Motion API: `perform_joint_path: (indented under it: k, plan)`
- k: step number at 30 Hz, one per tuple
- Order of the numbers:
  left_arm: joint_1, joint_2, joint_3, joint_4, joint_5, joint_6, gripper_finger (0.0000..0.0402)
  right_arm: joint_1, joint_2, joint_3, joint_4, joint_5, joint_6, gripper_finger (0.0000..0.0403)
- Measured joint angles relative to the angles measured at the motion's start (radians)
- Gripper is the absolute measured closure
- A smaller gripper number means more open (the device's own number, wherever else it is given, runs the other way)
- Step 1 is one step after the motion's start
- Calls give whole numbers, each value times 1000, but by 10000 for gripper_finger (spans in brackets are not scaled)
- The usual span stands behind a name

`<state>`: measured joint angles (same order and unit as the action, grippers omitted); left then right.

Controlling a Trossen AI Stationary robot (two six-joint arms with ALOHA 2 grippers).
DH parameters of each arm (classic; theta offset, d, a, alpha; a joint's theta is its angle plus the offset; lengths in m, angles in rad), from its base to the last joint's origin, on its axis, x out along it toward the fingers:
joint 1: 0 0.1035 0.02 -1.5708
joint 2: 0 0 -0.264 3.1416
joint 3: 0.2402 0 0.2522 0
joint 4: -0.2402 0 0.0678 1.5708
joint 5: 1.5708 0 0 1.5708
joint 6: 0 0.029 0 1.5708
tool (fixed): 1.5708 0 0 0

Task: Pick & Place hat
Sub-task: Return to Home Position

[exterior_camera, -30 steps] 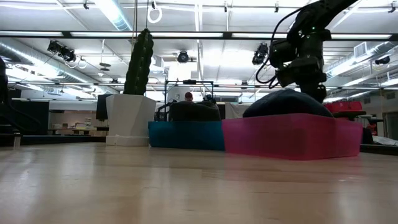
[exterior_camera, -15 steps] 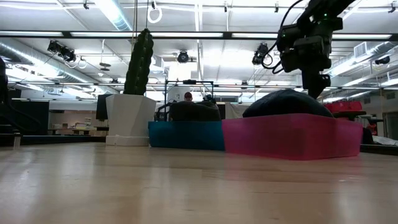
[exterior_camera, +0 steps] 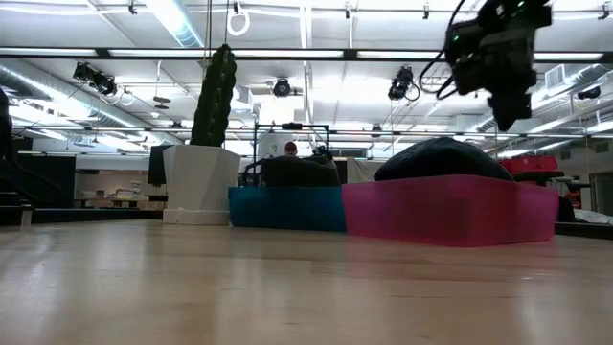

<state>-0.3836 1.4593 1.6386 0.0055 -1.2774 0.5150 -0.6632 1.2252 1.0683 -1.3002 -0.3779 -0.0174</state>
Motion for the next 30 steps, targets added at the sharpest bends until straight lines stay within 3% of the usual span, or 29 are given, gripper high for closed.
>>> perform_joint_path:
  k: [2,5,8,13,16,22,27,30]
  plan:
    - [0,0,0,1,0,-10,220,0,-58,0,-29,0,-6,387]
    - [10,0,0,-5,8,-45,220,0,-161,0,-82,-6,3,382]
    - [29,0,0,-68,94,-124,220,14,-274,0,-107,-7,21,388]
    - [75,0,0,-180,354,-246,221,32,-432,0,-86,-8,66,395]
    - [124,0,0,-218,594,-305,228,32,-483,0,-72,-7,100,393]
    - [244,0,0,-205,1032,-403,290,32,-553,0,-65,-5,111,400]
    - [313,-1,-28,-190,1243,-463,384,32,-577,0,-65,-5,111,390]
    - [332,0,-76,-153,1288,-497,395,32,-578,0,-65,-5,111,382]
